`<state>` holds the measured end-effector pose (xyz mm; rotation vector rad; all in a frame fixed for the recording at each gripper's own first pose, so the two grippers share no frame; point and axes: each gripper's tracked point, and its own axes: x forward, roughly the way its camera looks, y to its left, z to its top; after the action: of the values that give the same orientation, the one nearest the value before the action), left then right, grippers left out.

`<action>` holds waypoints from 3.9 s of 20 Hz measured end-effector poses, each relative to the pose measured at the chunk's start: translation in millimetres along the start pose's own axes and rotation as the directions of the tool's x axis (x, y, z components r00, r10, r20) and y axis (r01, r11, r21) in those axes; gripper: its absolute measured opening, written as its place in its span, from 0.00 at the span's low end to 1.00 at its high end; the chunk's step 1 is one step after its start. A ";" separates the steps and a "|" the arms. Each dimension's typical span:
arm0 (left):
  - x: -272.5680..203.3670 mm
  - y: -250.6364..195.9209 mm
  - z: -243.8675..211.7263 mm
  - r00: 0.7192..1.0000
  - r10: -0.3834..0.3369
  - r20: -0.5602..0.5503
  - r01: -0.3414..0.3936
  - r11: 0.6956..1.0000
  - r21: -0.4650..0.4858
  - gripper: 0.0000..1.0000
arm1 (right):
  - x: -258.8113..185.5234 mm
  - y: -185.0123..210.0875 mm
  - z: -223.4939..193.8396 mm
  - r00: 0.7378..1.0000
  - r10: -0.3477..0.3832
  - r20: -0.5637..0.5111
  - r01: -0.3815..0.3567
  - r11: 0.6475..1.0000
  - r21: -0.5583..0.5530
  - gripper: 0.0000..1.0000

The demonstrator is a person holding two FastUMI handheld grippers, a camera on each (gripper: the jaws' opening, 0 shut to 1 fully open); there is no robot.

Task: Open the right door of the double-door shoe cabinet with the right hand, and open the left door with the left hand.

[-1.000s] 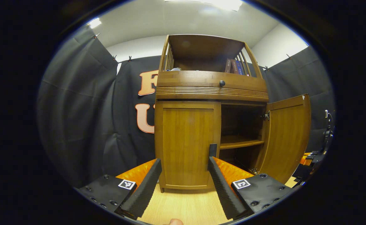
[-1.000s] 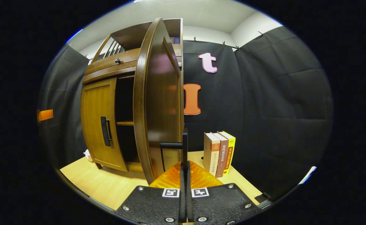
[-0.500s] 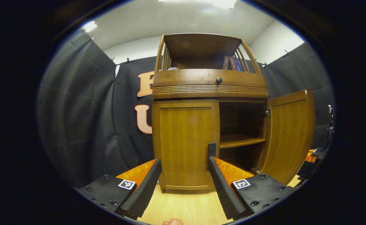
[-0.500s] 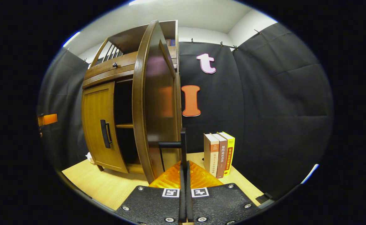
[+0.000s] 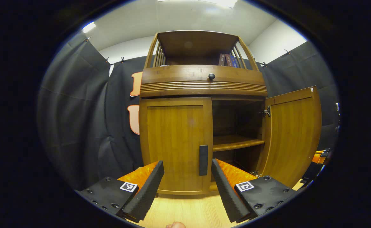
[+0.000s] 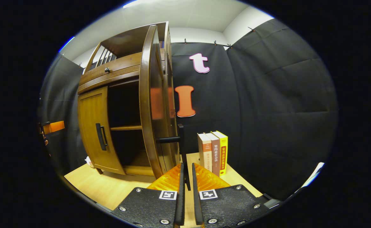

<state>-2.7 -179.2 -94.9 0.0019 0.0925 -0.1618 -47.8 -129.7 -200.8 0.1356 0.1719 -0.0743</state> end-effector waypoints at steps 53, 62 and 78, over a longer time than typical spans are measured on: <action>118.2 -30.9 -108.9 0.972 -0.177 -0.157 0.171 0.984 -0.049 0.31 | -19.9 -18.7 31.6 0.989 -0.103 0.108 0.110 0.992 -0.057 0.62; 55.2 4.1 -102.2 0.973 -0.178 -0.146 0.173 0.984 -0.045 0.33 | -44.6 14.5 44.9 0.990 -0.069 0.124 0.074 0.996 -0.043 0.55; -20.5 114.7 -94.0 0.988 -0.011 -0.157 0.011 1.000 -0.002 0.20 | -55.9 77.8 43.1 0.992 0.015 0.126 -0.011 0.999 -0.032 0.67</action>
<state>-13.1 -61.8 -187.2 0.0127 0.2498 -0.1728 -89.0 -55.4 -139.0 0.1002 0.0460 -0.0672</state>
